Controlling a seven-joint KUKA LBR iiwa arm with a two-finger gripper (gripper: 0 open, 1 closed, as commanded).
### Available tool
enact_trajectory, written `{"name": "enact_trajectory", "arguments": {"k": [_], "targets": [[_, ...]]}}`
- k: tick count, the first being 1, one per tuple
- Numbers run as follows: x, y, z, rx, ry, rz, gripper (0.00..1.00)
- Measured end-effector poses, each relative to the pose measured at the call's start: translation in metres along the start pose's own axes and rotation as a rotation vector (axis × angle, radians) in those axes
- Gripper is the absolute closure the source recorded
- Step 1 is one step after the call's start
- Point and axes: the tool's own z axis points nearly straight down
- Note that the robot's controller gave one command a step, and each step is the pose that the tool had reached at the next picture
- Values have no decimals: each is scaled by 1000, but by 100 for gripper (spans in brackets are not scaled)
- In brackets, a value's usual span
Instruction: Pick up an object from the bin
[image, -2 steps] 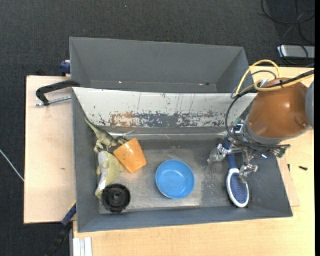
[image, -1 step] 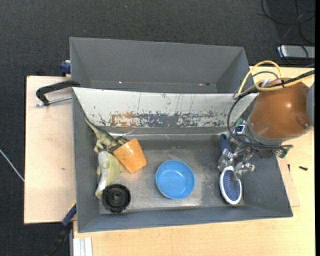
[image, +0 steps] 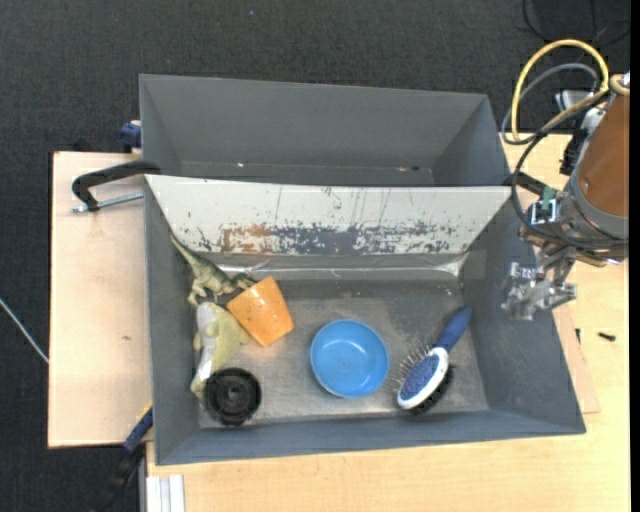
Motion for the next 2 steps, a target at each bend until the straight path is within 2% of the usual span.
{"name": "enact_trajectory", "arguments": {"k": [1,2], "targets": [[-21,-17,171,-14,9,79,100],[13,-57,142,-3,1,104,100]]}}
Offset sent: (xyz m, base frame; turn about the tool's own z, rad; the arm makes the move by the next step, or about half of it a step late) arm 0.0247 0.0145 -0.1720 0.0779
